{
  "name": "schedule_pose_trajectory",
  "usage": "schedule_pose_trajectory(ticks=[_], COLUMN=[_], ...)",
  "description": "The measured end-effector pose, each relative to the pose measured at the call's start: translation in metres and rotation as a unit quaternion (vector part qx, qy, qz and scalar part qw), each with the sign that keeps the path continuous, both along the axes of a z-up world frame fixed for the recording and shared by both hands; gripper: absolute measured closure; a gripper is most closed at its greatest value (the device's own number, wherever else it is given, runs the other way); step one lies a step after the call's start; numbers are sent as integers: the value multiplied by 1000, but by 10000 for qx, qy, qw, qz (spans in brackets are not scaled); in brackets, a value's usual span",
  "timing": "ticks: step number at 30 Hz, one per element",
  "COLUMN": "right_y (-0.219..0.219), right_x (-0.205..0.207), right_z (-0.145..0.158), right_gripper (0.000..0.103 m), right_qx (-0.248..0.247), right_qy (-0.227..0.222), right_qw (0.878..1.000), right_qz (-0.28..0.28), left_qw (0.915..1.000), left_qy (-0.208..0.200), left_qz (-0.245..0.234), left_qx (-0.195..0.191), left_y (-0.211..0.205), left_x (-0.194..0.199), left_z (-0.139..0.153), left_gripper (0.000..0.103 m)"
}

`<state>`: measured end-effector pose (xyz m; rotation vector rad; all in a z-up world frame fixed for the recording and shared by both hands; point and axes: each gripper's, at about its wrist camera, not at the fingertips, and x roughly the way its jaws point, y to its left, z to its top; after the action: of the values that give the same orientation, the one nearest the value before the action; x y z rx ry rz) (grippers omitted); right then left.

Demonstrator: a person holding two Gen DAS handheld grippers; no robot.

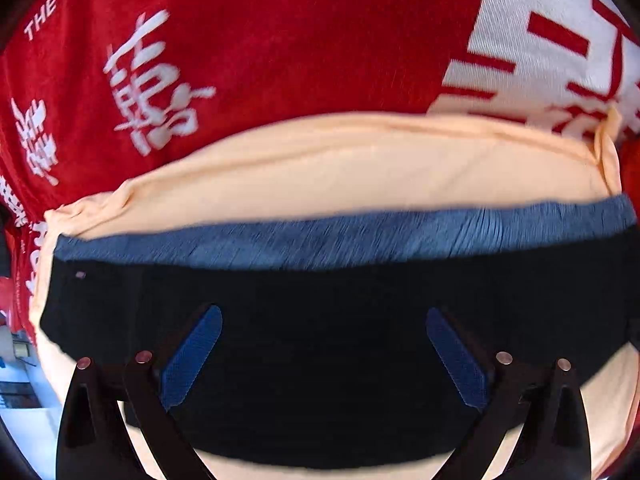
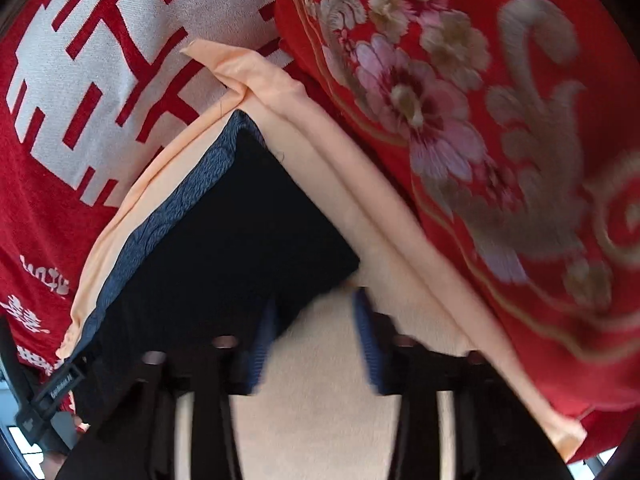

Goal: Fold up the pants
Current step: 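Lower both grippers and grasp the patterned waistband edge of the trouser strip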

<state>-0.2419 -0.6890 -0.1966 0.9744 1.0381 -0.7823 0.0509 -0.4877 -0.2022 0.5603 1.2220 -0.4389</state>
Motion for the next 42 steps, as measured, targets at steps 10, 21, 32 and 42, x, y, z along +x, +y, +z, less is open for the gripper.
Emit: schedule_pose_trajectory(ticks=[10, 21, 32, 42], right_y=[35, 15, 4, 26], right_x=[8, 163, 74, -11], right_z=[48, -17, 33, 5], right_gripper=[68, 59, 55, 66], right_qx=[-743, -460, -436, -203], right_qy=[-29, -180, -489, -200], right_qw=[9952, 9728, 9923, 9986], right_qz=[635, 2261, 1052, -436], left_qw=[9978, 9982, 9991, 9971], left_qy=[317, 167, 202, 378], left_qz=[351, 213, 32, -505], left_qx=[-460, -536, -360, -426], left_y=[-15, -18, -21, -31], left_x=[28, 31, 23, -36], left_z=[-40, -35, -16, -24], left_gripper=[0, 0, 0, 0])
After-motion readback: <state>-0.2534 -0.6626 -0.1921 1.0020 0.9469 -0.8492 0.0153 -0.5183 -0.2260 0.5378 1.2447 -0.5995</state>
